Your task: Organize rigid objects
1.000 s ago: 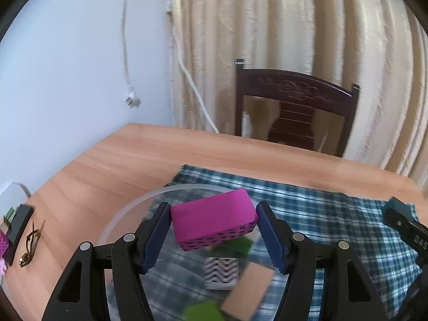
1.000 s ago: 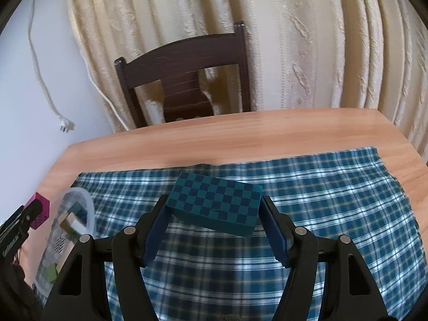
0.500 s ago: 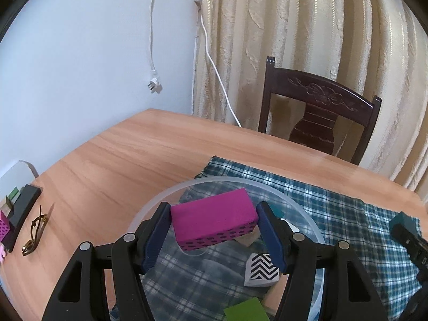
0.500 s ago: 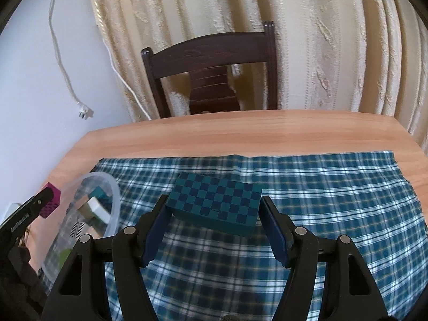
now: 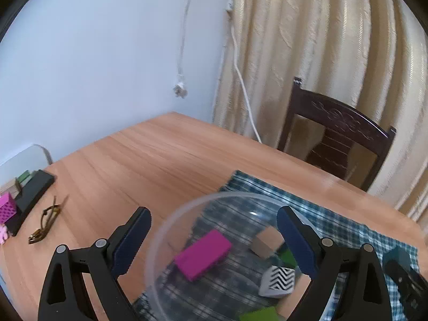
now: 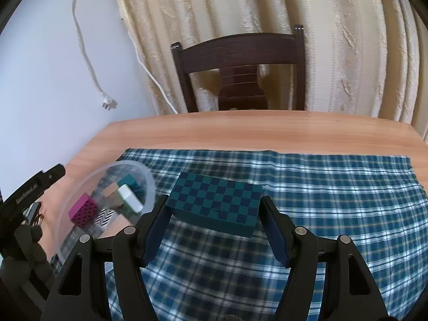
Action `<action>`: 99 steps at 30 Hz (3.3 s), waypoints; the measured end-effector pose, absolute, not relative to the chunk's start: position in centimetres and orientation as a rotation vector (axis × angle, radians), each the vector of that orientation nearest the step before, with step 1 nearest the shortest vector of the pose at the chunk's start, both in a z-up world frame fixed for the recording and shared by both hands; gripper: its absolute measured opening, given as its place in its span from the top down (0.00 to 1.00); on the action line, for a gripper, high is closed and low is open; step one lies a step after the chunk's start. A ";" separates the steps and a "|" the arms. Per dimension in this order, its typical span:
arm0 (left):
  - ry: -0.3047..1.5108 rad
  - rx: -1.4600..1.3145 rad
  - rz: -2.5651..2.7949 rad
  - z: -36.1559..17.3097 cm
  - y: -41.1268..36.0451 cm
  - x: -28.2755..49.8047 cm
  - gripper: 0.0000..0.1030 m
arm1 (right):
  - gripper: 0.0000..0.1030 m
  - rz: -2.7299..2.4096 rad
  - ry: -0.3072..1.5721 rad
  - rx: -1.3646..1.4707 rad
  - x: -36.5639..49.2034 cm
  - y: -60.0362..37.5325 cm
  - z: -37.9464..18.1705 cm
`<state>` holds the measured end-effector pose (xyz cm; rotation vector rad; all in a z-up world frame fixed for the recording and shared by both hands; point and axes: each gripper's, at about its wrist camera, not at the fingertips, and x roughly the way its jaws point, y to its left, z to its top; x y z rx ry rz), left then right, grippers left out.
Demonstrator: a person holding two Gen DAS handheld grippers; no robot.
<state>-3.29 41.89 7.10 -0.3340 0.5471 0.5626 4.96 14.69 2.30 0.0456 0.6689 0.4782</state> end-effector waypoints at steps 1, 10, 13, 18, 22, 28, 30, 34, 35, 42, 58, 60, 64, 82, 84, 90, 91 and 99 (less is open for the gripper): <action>0.540 -0.334 0.574 7.2 42.0 -3.5 0.04 | 0.34 0.487 0.670 0.044 4.8 14.9 2.3; 0.503 -0.320 0.608 7.6 42.3 -4.2 0.01 | 0.34 0.577 0.663 0.010 2.5 17.0 2.6; 0.501 -0.313 0.611 7.7 42.2 -4.2 0.01 | 0.34 0.614 0.646 -0.005 1.4 17.9 3.0; 0.486 -0.328 0.628 7.8 42.5 -4.6 0.01 | 0.34 0.684 0.623 -0.027 0.0 19.6 3.7; 0.487 -0.335 0.625 7.8 42.7 -4.7 0.01 | 0.34 0.679 0.610 -0.030 -0.1 19.6 3.9; 0.491 -0.342 0.614 7.8 42.6 -4.7 0.01 | 0.33 0.603 0.673 0.017 1.6 16.8 3.2; 0.485 -0.340 0.611 7.9 42.5 -4.8 0.01 | 0.32 0.587 0.707 0.019 1.9 16.2 2.4; 0.480 -0.345 0.603 8.0 42.3 -4.9 0.00 | 0.32 0.597 0.757 -0.028 1.5 16.5 0.7; 0.480 -0.346 0.604 8.0 42.4 -4.9 0.00 | 0.32 0.598 0.763 -0.056 1.4 16.9 0.3; 0.486 -0.355 0.599 8.0 42.5 -4.9 0.00 | 0.32 0.562 0.793 -0.162 1.6 18.4 -1.6; 0.484 -0.362 0.595 7.9 42.5 -5.0 0.00 | 0.70 0.565 0.745 -0.159 0.7 18.3 -0.5; 0.484 -0.366 0.595 7.9 42.5 -5.0 0.00 | 0.70 0.574 0.729 -0.130 0.7 18.1 0.2; 0.481 -0.367 0.596 7.9 42.5 -5.0 0.00 | 0.70 0.600 0.700 -0.078 0.4 18.0 1.7; 0.464 -0.394 0.615 8.1 43.2 -5.4 0.00 | 0.68 0.834 0.669 0.022 0.3 25.6 4.9; 0.466 -0.395 0.617 8.0 43.3 -5.4 0.00 | 0.68 0.839 0.683 0.038 0.6 25.8 4.5; 0.464 -0.384 0.622 8.1 43.2 -5.4 0.00 | 0.68 0.803 0.727 0.034 1.2 24.9 2.9; 0.463 -0.381 0.624 8.1 43.2 -5.4 0.00 | 0.67 0.793 0.731 0.034 1.4 24.6 2.8; 0.468 -0.357 0.632 7.9 43.0 -5.3 0.00 | 0.30 0.725 0.714 0.002 1.1 22.8 2.4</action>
